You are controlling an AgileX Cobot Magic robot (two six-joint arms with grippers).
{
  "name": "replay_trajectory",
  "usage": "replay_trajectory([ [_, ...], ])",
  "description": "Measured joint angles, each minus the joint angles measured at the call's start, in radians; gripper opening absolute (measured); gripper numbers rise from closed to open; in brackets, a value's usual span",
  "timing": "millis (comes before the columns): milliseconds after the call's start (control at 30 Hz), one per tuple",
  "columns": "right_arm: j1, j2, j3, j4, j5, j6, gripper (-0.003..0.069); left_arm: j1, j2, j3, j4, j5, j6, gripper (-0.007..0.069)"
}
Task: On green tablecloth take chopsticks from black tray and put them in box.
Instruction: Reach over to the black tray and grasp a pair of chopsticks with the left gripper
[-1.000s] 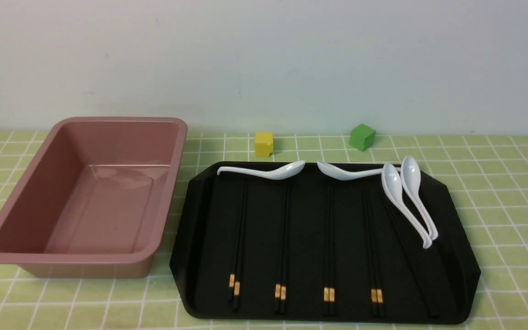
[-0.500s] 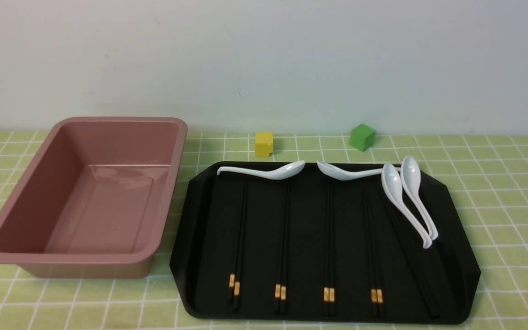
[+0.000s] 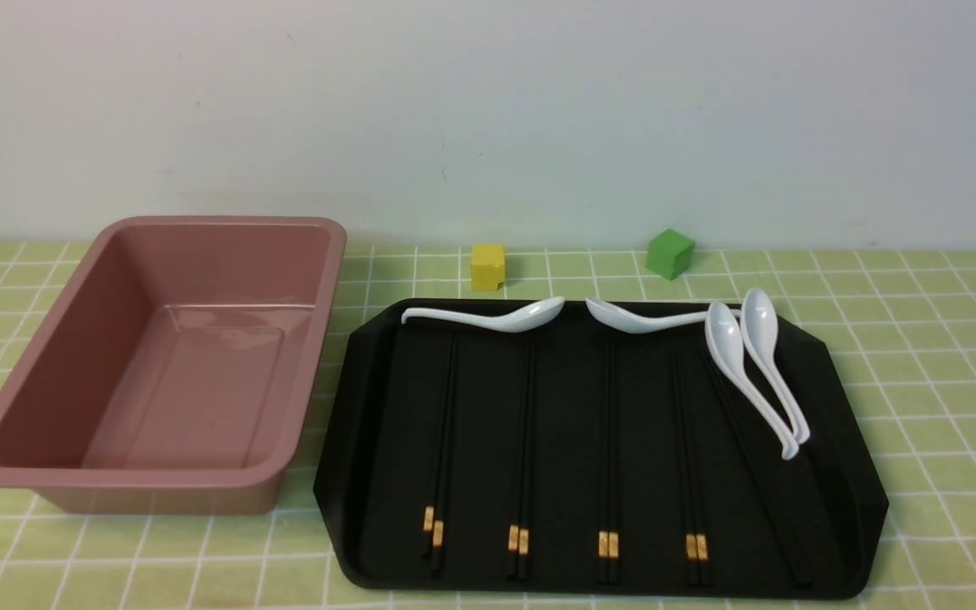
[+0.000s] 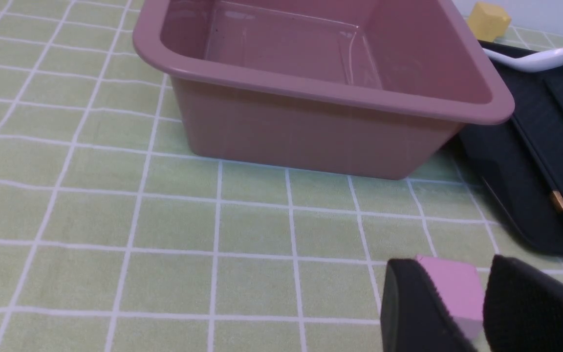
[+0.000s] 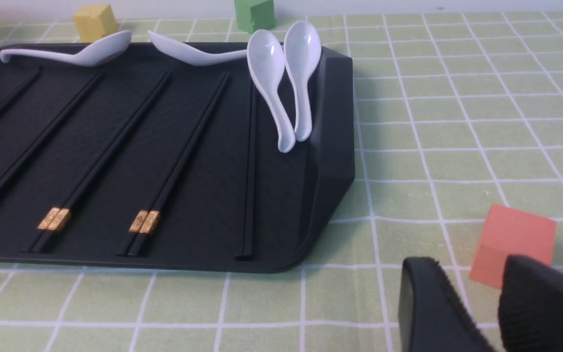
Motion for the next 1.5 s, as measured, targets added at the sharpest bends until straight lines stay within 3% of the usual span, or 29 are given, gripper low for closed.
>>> replay_trajectory([
  [467, 0.000, 0.000, 0.000, 0.000, 0.000, 0.000, 0.0240, 0.000, 0.000, 0.000, -0.045, -0.006, -0.040, 0.0238],
  [533, 0.000, 0.000, 0.000, 0.000, 0.000, 0.000, 0.0240, 0.000, 0.000, 0.000, -0.154, -0.007, -0.131, 0.0238],
  [767, 0.000, 0.000, 0.000, 0.000, 0.000, 0.000, 0.0240, 0.000, 0.000, 0.000, -0.746, -0.015, -0.550, 0.0238],
  [800, 0.000, 0.000, 0.000, 0.000, 0.000, 0.000, 0.0240, 0.000, 0.000, 0.000, -0.746, -0.015, -0.550, 0.0238],
  [833, 0.000, 0.000, 0.000, 0.000, 0.000, 0.000, 0.0240, 0.000, 0.000, 0.000, -0.857, -0.023, -0.594, 0.0238],
  [967, 0.000, 0.000, 0.000, 0.000, 0.000, 0.000, 0.0240, 0.000, 0.000, 0.000, -0.988, -0.046, -0.620, 0.0238],
  [1133, 0.000, 0.000, 0.000, 0.000, 0.000, 0.000, 0.0240, 0.000, 0.000, -0.011, -1.024, -0.091, -0.570, 0.0238],
  [1300, 0.000, 0.000, 0.000, 0.000, 0.000, 0.000, 0.0240, 0.000, 0.015, -0.180, -1.022, -0.118, -0.345, 0.0206],
  [1400, 0.000, 0.000, 0.000, 0.000, 0.000, 0.000, 0.0240, 0.000, 0.132, -0.315, -0.960, -0.018, -0.196, 0.0144],
  [1500, 0.000, 0.000, 0.000, 0.000, 0.000, 0.000, 0.0240, 0.000, 0.367, -0.465, -0.776, 0.223, -0.103, 0.0067],
])
